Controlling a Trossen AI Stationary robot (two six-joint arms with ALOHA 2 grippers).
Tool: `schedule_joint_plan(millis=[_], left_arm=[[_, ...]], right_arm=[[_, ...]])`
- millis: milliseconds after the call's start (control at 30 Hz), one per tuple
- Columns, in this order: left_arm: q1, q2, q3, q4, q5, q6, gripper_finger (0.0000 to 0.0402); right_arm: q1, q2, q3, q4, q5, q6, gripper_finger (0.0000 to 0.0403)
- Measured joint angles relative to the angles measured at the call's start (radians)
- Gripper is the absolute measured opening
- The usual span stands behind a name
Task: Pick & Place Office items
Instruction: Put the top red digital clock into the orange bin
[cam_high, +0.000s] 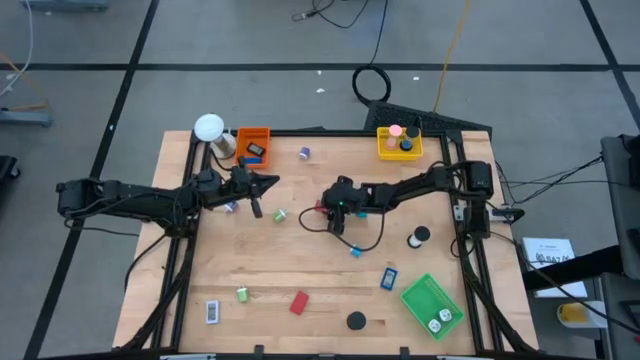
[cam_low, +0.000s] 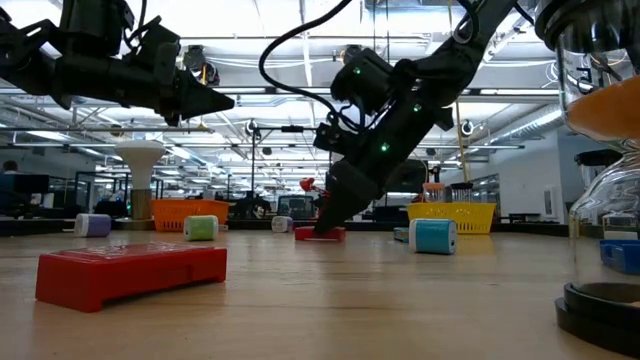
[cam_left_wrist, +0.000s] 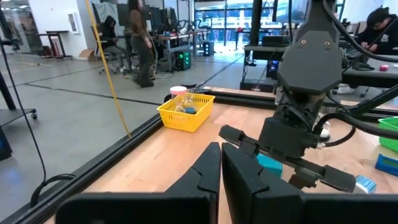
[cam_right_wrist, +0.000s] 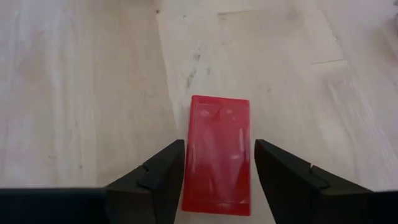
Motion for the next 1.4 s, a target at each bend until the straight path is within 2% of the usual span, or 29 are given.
schedule_joint_plan(millis=[167, 367, 433, 600, 767, 900, 1067, 1300, 1400], left_arm=[[0.000, 0.000, 0.000, -0.001, 0.000, 0.003, 0.0019], [-0.002, 0.000, 0.000, -0.010, 0.001, 0.004, 0.0019], [-0.002, 0.000, 0.000, -0.025, 0.011, 0.008, 0.0019], [-0.006, 0.013, 0.000, -0.050, 0.141, 0.054, 0.0019], [-0.029, 0.090, 0.010, -0.012, 0.133, 0.060, 0.0019], [-0.042, 0.219, 0.084, -0.020, 0.124, 0.111, 0.0019], [-0.046, 0.384, 0.243, -0.078, 0.124, 0.124, 0.0019], [-0.045, 0.534, 0.440, -0.363, 0.195, 0.160, 0.0019], [-0.052, 0.595, 0.489, -0.428, 0.207, 0.160, 0.0020]], right_arm=[[0.007, -0.013, -0.001, -0.004, 0.003, -0.018, 0.0208], [0.007, -0.137, -0.013, -0.064, 0.004, -0.031, 0.0197], [0.007, -0.194, -0.036, -0.058, 0.004, -0.048, 0.0181], [0.007, -0.359, -0.173, 0.002, 0.004, -0.056, 0.0122], [-0.014, -0.516, -0.353, 0.119, 0.004, -0.051, 0.0050], [-0.040, -0.619, -0.454, 0.194, 0.001, -0.053, 0.0006], [-0.068, -0.722, -0.537, 0.224, 0.000, -0.057, 0.0020], [-0.081, -0.775, -0.648, 0.374, 0.000, -0.068, 0.0010], [-0.081, -0.775, -0.700, 0.474, -0.001, -0.098, 0.0002]])
